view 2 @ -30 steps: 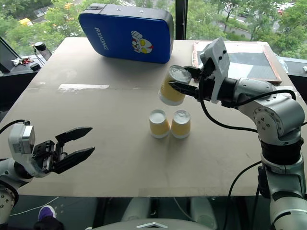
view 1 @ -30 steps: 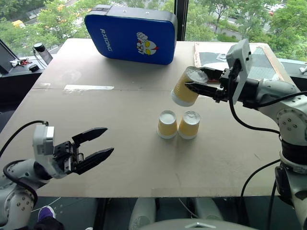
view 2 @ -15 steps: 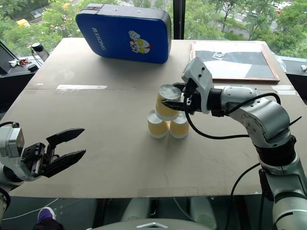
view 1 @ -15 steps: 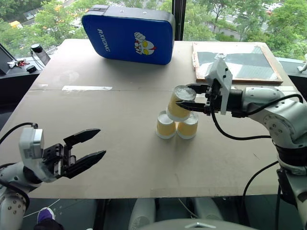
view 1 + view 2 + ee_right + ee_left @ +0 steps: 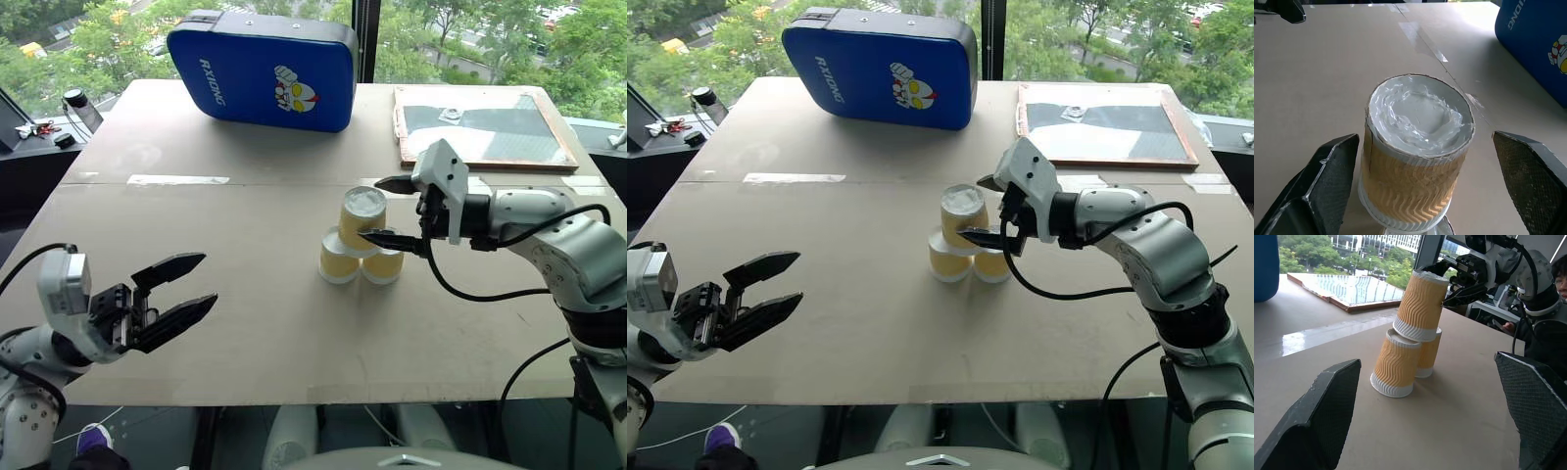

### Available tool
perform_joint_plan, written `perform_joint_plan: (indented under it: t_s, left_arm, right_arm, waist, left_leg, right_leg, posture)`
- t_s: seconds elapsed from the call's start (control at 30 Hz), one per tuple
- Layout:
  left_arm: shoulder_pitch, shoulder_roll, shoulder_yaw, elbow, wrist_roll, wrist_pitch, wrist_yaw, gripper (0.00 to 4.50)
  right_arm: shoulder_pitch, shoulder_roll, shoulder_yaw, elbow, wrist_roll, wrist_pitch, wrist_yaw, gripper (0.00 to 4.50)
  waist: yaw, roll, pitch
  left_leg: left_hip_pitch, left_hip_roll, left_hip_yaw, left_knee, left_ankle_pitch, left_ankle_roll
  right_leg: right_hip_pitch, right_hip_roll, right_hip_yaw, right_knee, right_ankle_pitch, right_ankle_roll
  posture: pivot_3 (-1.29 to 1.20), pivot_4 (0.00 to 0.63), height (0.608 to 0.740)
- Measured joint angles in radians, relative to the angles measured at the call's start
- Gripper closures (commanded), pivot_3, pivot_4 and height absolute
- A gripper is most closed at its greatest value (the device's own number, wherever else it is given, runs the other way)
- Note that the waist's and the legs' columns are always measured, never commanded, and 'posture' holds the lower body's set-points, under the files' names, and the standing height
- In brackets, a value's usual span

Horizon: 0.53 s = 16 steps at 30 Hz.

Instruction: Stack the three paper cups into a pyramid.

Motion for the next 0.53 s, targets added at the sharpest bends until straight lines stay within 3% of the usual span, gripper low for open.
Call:
perform_joint_plan:
  t_s: [0.23, 0.4, 0.47, 0.53]
  left_arm:
    - [0.025, -0.059, -0.127, -0.029, 0.152, 0.002, 0.204, 0.0]
    - [0.036, -0.056, -0.145, -0.024, 0.211, -0.001, 0.253, 0.0]
    - [0.035, -0.03, -0.146, 0.016, 0.23, -0.007, 0.245, 0.0]
    - [0.037, -0.012, -0.135, 0.065, 0.244, -0.008, 0.236, 0.0]
  right_arm:
    - [0.424, -0.117, -0.365, -0.159, 0.098, -0.088, 0.088, 0.12]
    - [0.735, -0.11, -0.489, -0.19, 0.071, -0.191, 0.128, 0.12]
    - [0.935, -0.06, -0.546, -0.176, 0.007, -0.318, 0.16, 0.12]
    - [1.03, -0.026, -0.556, -0.122, -0.048, -0.404, 0.175, 0.12]
  waist:
    - [0.008, -0.002, -0.001]
    - [-0.001, -0.002, -0.001]
    - [0.002, -0.003, -0.002]
    - [-0.002, -0.001, -0.001]
  left_leg:
    - [0.001, -0.001, 0.0, 0.0, 0.0, 0.0]
    - [0.002, -0.002, 0.0, 0.0, 0.0, 0.0]
    - [0.002, -0.003, 0.0, 0.0, 0.0, 0.0]
    - [0.002, -0.003, 0.001, 0.0, 0.0, 0.0]
  right_leg:
    - [0.002, 0.0, 0.0, -0.001, 0.0, 0.0]
    - [0.002, 0.001, 0.001, 0.0, 0.0, 0.0]
    - [0.002, 0.002, -0.001, 0.0, 0.0, 0.0]
    - [0.002, 0.002, 0.002, 0.0, 0.0, 0.0]
  posture:
    - [0.0, 0.15, 0.74]
    - [0.0, 0.15, 0.74]
    - [0.0, 0.15, 0.74]
    - [0.0, 0.15, 0.74]
